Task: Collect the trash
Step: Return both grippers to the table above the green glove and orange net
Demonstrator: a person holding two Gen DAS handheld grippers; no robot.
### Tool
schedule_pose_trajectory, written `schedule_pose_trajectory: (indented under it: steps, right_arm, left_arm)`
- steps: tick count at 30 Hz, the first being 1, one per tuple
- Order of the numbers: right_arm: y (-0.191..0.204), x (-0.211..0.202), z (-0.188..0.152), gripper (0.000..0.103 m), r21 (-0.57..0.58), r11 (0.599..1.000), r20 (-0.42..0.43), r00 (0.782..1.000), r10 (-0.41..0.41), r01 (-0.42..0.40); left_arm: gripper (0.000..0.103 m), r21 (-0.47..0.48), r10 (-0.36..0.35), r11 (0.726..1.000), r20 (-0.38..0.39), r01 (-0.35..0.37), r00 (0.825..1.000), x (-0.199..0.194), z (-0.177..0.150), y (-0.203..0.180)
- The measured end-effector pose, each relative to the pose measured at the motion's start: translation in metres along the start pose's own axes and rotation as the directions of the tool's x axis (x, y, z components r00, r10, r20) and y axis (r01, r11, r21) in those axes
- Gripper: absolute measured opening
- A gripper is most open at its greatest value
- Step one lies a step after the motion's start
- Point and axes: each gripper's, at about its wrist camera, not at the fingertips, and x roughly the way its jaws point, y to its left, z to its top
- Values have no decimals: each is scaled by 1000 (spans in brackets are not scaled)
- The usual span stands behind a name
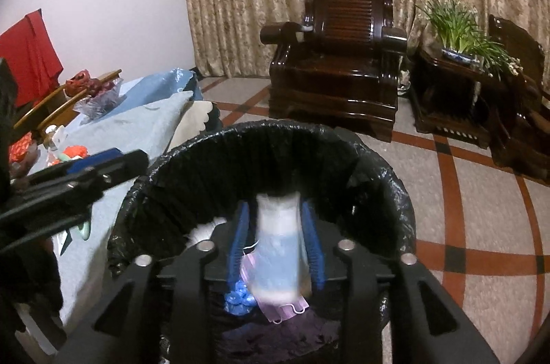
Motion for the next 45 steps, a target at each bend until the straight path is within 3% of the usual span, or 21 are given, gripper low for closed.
schedule_pose_trajectory:
  steps: [2, 6, 8, 12, 16, 20, 26, 32, 37, 45]
  right_arm:
    - [0, -2, 1, 51, 3, 1000, 5, 1000, -4, 4]
    - [2, -9, 4, 83, 8, 1000, 31, 999, -7, 6]
    - [6, -13, 6, 88, 6, 1000, 46, 999, 9, -10]
    - [21, -21, 11, 96, 0, 999, 76, 996, 39, -39]
    - [52, -28, 20, 97, -21, 995, 112, 989, 99, -97]
    - [85, -28, 26, 97, -62, 985, 115, 979, 170, -164]
    - [144, -20, 28, 97, -128, 956, 98, 956, 277, -263]
    - [196, -7, 25, 97, -180, 927, 70, 936, 346, -329]
    - [231, 4, 17, 97, -211, 909, 49, 925, 377, -360]
    - [269, 35, 7, 97, -221, 891, 2, 913, 408, -398]
  left_arm:
    - [66, -9, 6, 1000, 7, -6, 1000, -4, 2, 3]
    - [81, -26, 46, 999, 43, -44, 998, -21, 6, 18]
    - [90, -37, 69, 997, 64, -66, 996, -33, 7, 26]
    - [93, -47, 134, 990, 93, -130, 987, -62, 5, 48]
    - [95, -73, 214, 976, 118, -207, 970, -94, 0, 73]
    - [95, -131, 314, 945, 127, -298, 941, -133, -12, 108]
    - [95, -204, 460, 878, 113, -433, 881, -186, -30, 162]
    - [95, -253, 547, 821, 93, -512, 832, -215, -44, 200]
    - [95, -266, 583, 794, 81, -546, 808, -226, -53, 221]
    - [95, -296, 611, 764, 48, -573, 790, -222, -69, 244]
